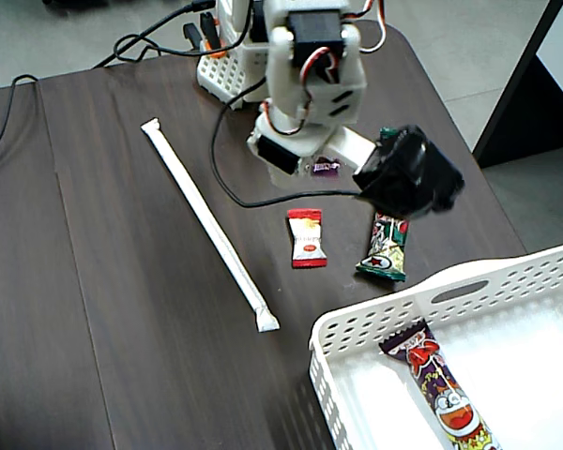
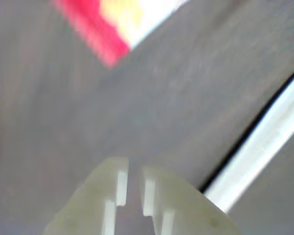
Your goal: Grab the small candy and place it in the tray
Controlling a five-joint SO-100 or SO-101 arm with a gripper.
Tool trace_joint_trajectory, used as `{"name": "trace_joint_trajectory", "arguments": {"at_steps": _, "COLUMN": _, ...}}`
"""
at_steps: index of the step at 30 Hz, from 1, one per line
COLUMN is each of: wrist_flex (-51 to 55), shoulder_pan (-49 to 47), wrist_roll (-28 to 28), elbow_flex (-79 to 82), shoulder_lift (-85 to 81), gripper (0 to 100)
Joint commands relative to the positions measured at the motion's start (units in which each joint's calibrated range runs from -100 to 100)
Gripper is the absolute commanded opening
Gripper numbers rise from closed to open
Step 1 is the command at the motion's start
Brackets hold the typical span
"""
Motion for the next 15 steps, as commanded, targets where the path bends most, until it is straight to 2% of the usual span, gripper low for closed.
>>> {"name": "trace_joint_trajectory", "arguments": {"at_steps": 1, "wrist_flex": -3.2, "shoulder_pan": -0.5, "wrist_roll": -8.2, "elbow_flex": -3.7, "shoulder_lift": -0.7, "gripper": 1}}
{"name": "trace_joint_trajectory", "arguments": {"at_steps": 15, "wrist_flex": -11.7, "shoulder_pan": -4.6, "wrist_roll": -21.1, "elbow_flex": 3.1, "shoulder_lift": 2.1, "gripper": 1}}
